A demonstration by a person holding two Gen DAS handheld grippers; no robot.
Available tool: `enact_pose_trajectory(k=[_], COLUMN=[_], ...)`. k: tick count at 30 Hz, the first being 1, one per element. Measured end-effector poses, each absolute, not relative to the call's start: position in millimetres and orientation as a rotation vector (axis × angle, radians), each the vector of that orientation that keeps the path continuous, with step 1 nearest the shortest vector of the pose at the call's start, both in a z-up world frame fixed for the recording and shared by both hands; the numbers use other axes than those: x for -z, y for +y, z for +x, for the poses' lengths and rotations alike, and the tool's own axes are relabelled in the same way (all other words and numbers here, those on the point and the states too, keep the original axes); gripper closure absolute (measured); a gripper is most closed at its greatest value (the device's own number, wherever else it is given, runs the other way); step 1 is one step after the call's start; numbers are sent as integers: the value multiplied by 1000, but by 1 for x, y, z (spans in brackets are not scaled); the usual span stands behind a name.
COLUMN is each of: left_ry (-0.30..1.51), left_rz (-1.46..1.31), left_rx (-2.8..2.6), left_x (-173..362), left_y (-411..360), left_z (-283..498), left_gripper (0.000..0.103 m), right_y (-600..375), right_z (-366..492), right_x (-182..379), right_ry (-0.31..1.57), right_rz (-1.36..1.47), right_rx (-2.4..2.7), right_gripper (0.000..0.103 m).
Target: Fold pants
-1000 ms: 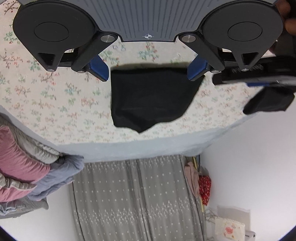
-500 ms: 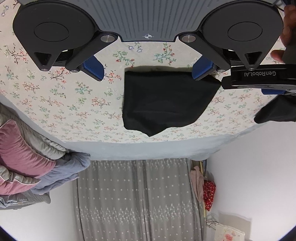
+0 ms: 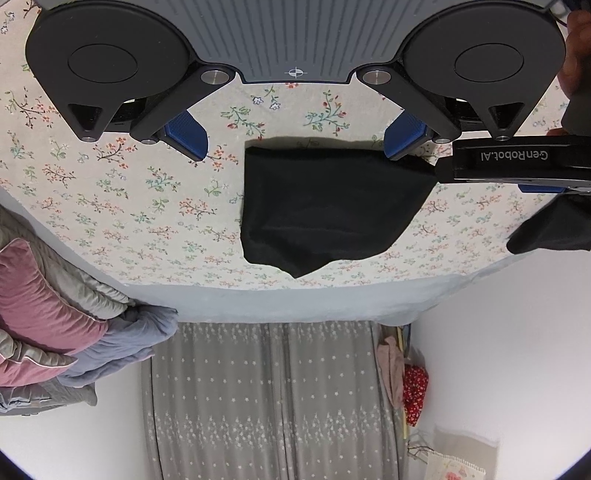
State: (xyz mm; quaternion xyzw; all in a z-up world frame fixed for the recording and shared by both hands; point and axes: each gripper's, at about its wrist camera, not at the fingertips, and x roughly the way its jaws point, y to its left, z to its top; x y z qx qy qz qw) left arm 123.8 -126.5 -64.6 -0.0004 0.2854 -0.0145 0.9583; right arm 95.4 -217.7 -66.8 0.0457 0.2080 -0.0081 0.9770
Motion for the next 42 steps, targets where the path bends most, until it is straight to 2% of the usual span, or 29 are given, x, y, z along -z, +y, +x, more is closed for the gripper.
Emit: enact_pose_trajectory(k=[42], left_ry=[599], left_rz=[2], left_rx=[29], left_x=[65], left_y=[-127], left_z=[123], left_gripper=[0], right_y=[-213], right_z=[95], right_x=[71], right_ry=[432], right_rz=[73], right_rx=[11], right_gripper=[1])
